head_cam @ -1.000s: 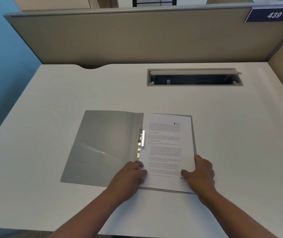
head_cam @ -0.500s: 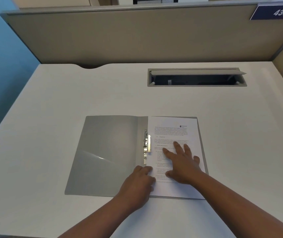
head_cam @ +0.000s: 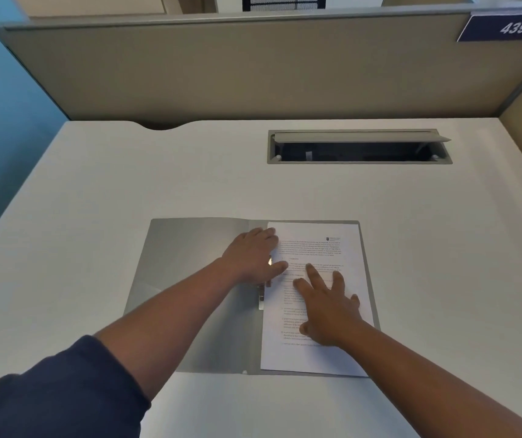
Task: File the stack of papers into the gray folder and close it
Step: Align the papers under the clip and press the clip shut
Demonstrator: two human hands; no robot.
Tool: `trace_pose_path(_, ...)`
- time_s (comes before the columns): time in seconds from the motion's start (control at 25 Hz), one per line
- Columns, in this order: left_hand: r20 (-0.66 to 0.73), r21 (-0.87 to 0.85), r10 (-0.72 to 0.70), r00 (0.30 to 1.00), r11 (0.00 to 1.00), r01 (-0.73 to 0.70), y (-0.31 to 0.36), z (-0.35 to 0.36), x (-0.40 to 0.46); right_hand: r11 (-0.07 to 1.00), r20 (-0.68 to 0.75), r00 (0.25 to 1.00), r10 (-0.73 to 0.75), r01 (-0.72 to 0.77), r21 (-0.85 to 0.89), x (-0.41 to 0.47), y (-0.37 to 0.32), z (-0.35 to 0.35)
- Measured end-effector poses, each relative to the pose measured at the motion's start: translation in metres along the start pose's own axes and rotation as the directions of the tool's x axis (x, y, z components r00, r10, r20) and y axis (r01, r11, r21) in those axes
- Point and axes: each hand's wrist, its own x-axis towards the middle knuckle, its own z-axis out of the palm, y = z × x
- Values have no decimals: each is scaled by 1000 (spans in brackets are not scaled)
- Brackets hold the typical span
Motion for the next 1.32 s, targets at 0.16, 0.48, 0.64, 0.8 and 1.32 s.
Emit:
trace_pose_path(0.16,130,-19,52,990,999,-50,-12,-4,-1,994,21,1000,-15,17,-110,4,-7,-9)
trace_pose_path(0.48,232,18,129,964,990,-137,-27,-5,-4,992,96,994,-57,67,-105,10,-8,-18)
trace_pose_path(0.64,160,-64,100,982,994,-91,-22,-10,3,981,6,988,-155,155,-116,-3,-10,-11)
trace_pose_path(0.8,28,-45,81,996,996,-80,-12,-25,12,935,-62,936,-348,341,-93,-38,-12,18)
trace_pose_path(1.32,-37,16,6,999,1000,-5,12,-39,36,784,-110,796,-595,546,-296,-51,-31,49)
